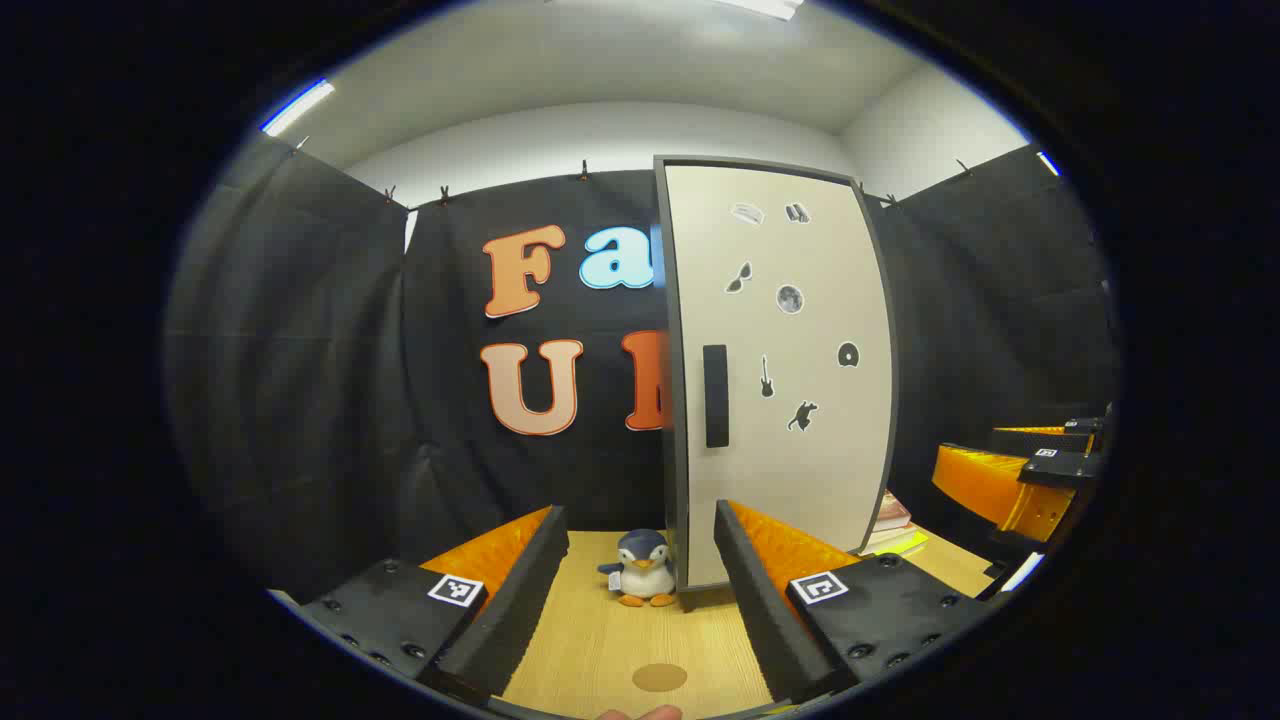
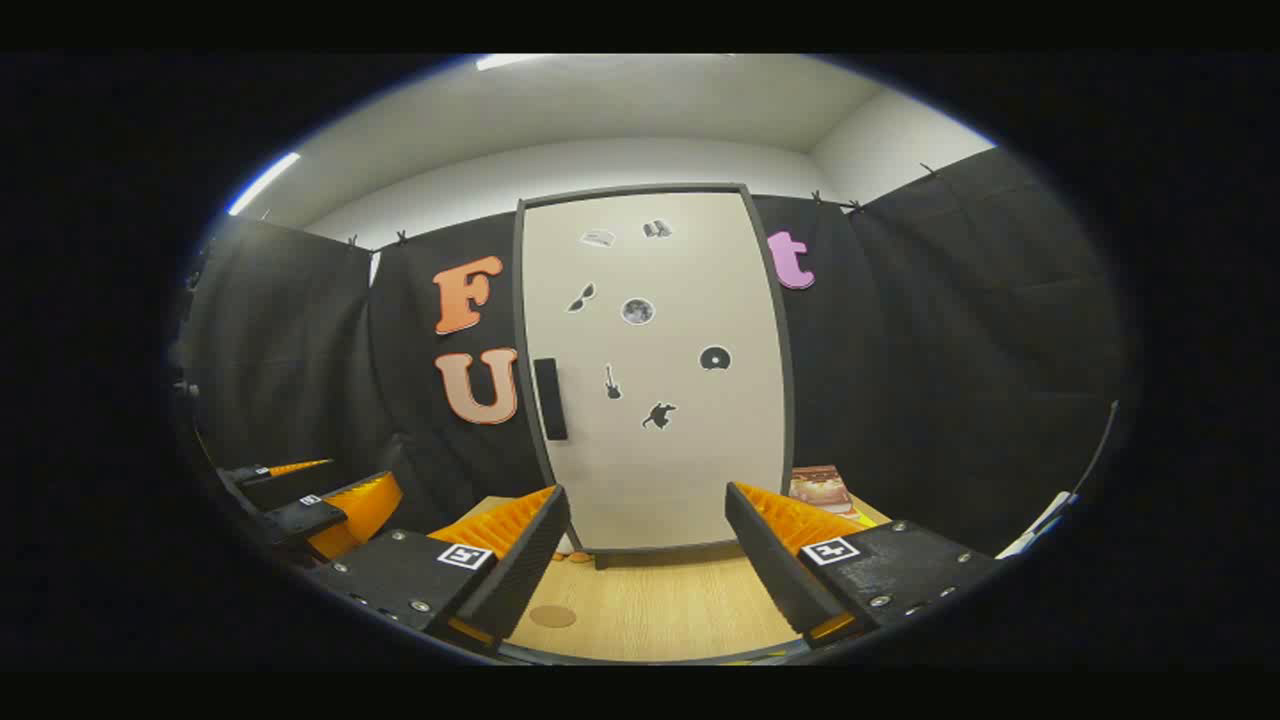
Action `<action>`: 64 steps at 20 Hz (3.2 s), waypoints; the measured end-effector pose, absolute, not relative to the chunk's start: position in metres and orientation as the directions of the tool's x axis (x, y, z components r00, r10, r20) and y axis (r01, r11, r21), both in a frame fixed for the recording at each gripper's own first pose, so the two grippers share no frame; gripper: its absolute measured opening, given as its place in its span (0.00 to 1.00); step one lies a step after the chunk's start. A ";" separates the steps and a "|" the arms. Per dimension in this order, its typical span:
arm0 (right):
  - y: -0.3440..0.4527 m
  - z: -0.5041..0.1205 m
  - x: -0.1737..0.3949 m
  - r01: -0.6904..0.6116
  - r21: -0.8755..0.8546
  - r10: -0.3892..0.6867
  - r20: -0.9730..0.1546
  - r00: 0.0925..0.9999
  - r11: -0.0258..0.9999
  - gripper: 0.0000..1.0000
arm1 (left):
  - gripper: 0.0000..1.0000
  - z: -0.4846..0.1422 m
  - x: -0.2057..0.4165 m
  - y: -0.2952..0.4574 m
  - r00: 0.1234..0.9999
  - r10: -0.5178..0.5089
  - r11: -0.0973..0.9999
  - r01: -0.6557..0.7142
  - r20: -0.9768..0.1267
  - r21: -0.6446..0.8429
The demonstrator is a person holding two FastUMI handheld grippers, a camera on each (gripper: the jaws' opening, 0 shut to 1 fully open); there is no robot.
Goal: Open the cabinet door with the right hand, grasp the bottle in the cabinet with the left hand and place it on the coaster, then close the cabinet door with the right hand.
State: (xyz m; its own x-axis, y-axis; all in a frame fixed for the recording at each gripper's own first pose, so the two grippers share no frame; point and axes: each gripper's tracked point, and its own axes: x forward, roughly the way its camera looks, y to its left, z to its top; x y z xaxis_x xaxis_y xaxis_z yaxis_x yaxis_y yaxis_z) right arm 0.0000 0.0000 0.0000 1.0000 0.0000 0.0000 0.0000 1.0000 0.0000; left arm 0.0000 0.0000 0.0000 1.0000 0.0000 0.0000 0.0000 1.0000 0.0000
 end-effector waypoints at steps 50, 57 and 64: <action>0.137 0.023 0.237 -0.103 -0.072 0.106 0.046 0.993 0.992 1.00 | 0.96 -0.052 0.058 0.087 0.998 -0.021 0.995 0.015 -0.066 -0.095; 0.141 0.027 0.299 -0.034 -0.063 0.038 0.062 0.997 0.997 0.88 | 0.96 -0.072 0.085 0.115 0.995 -0.026 0.995 0.016 -0.094 -0.103; 0.138 0.013 0.312 -0.013 -0.028 0.014 0.034 0.999 1.000 0.37 | 0.96 -0.080 0.095 0.130 0.994 -0.010 0.995 -0.001 -0.106 -0.104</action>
State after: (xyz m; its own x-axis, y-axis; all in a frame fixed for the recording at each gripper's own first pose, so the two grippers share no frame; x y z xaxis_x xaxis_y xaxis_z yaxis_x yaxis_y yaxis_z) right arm 0.3118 0.1375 0.0130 0.9993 0.0142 0.0342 -0.0133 0.9995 -0.0276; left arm 0.0954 0.1303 -0.0798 0.9944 -0.0101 -0.1056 -0.0009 0.9946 -0.1036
